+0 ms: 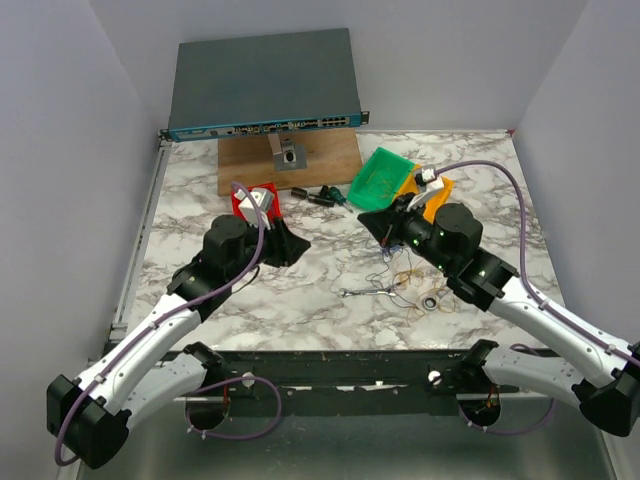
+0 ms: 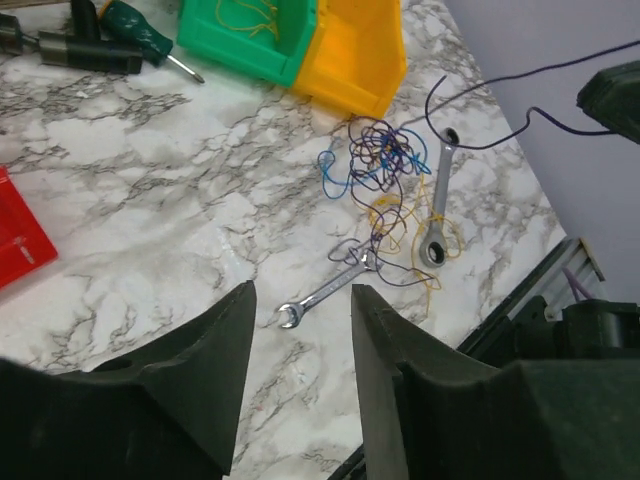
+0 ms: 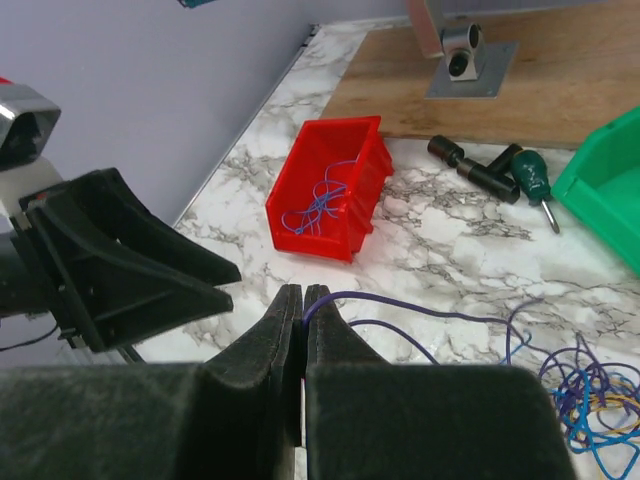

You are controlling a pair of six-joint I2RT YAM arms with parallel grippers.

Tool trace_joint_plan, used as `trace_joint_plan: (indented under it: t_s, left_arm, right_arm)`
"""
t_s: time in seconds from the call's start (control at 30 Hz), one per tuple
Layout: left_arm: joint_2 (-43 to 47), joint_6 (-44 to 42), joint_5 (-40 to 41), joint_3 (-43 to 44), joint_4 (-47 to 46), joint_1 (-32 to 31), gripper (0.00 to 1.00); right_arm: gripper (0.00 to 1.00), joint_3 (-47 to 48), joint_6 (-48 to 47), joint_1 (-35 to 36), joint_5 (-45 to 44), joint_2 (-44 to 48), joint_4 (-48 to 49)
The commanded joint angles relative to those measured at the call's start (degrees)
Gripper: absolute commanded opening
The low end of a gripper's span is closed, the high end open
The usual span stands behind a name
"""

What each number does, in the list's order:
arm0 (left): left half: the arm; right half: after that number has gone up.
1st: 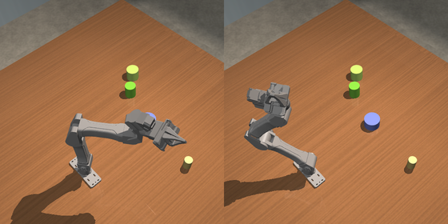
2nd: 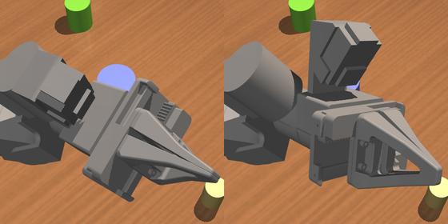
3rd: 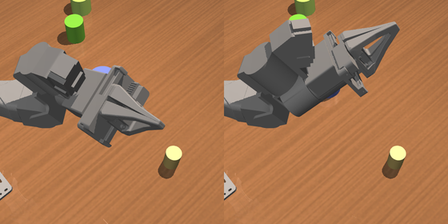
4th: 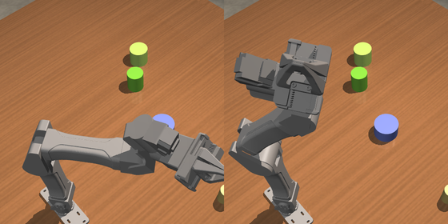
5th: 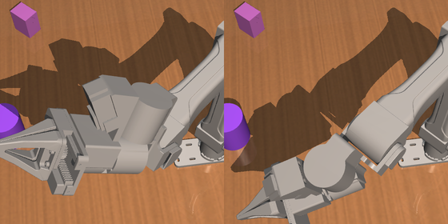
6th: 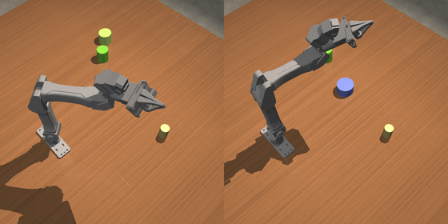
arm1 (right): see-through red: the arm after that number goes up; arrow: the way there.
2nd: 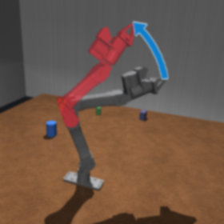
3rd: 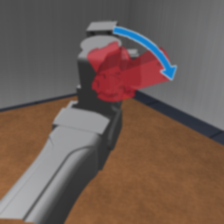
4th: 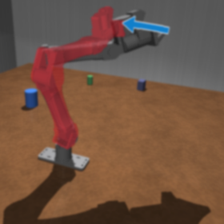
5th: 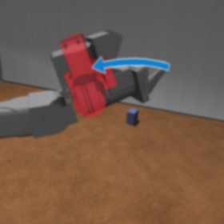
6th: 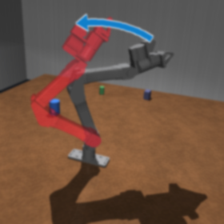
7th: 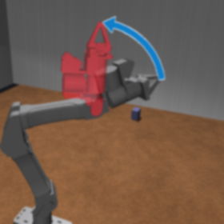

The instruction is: Untangle the cables

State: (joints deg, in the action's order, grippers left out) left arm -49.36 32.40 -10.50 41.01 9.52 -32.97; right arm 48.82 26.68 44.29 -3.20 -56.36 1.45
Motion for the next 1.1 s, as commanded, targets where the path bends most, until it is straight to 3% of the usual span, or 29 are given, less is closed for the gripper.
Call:
trace_joint_plan:
  t_s: [0.0,0.1,0.2,0.47,0.8,0.87,1.07]
  left_arm:
    - [-0.83,-0.35,-6.67,-2.41,-8.98,-0.74,0.54]
    - [-2.27,-1.35,-7.52,-3.58,-13.93,-2.28,0.72]
    - [-4.22,-2.27,-6.59,-4.31,-19.18,-4.22,0.79]
    - [-12.99,-2.81,-1.92,-5.00,-28.73,-6.49,0.81]
    - [-30.58,0.25,-7.60,-0.71,-39.42,-10.18,0.80]
    - [-32.82,0.59,-8.18,0.49,-40.17,-11.40,0.70]
    - [-37.22,4.37,-8.46,-1.05,-45.11,-11.85,0.00]
  right_arm:
    - [0.01,5.42,-1.97,0.17,0.98,-1.44,-7.33]
    - [0.01,7.99,-1.95,0.18,2.74,-2.21,-9.08]
    - [0.01,9.96,-1.54,0.18,5.24,-2.46,-10.03]
    - [0.01,16.27,-0.37,0.18,13.22,-3.77,-11.81]
    - [0.01,23.18,2.14,0.14,17.72,-5.11,-11.64]
    - [0.01,23.98,2.39,0.18,16.90,-5.15,-11.82]
    - [0.01,25.80,2.14,0.18,14.65,-3.22,-11.41]
